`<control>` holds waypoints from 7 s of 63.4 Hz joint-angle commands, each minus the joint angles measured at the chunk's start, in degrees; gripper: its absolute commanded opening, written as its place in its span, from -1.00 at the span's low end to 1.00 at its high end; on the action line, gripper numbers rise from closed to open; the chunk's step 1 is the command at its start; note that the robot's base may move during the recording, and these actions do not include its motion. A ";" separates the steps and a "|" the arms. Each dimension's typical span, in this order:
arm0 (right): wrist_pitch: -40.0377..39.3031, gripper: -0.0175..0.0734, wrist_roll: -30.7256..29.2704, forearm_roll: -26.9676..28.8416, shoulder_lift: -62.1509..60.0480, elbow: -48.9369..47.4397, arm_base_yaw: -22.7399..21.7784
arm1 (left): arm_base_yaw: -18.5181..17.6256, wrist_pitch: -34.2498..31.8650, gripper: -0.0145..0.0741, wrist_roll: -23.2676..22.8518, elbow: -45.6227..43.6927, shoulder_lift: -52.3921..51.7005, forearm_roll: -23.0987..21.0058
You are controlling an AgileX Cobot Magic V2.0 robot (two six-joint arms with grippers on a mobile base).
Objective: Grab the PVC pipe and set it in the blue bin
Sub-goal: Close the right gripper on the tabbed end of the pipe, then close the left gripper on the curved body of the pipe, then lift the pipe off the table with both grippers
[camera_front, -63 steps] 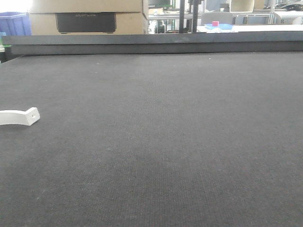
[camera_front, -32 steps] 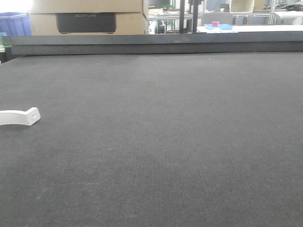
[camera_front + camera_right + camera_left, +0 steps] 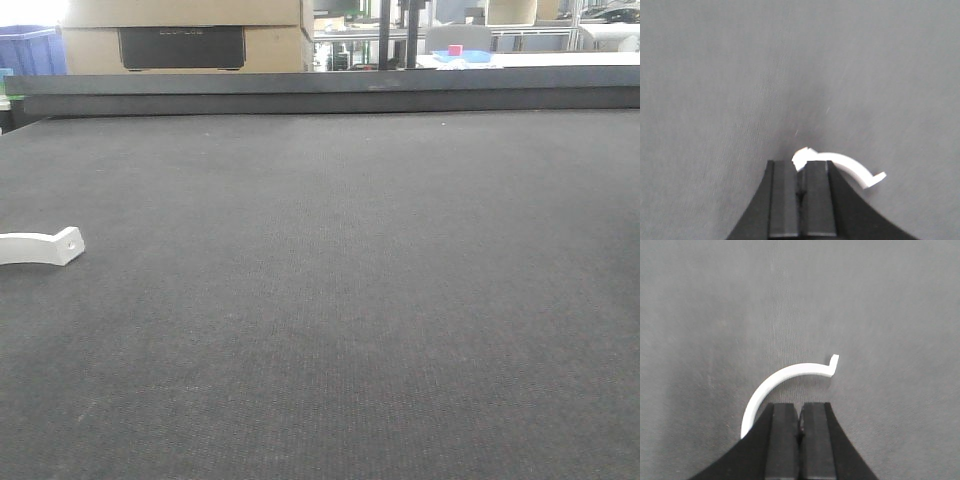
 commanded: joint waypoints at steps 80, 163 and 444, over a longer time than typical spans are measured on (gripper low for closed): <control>8.33 -0.22 15.99 -1.08 38.74 -10.41 0.19 | 0.18 2.72 -0.92 -0.24 -0.13 9.55 -8.86; 9.48 -0.99 15.75 -1.30 39.44 -11.77 2.12 | 0.18 7.91 -0.92 -6.90 -1.76 9.55 -9.24; -28.99 -0.99 14.69 -4.91 -22.49 4.87 9.41 | -0.19 -33.38 -0.92 2.06 8.67 -21.75 -9.77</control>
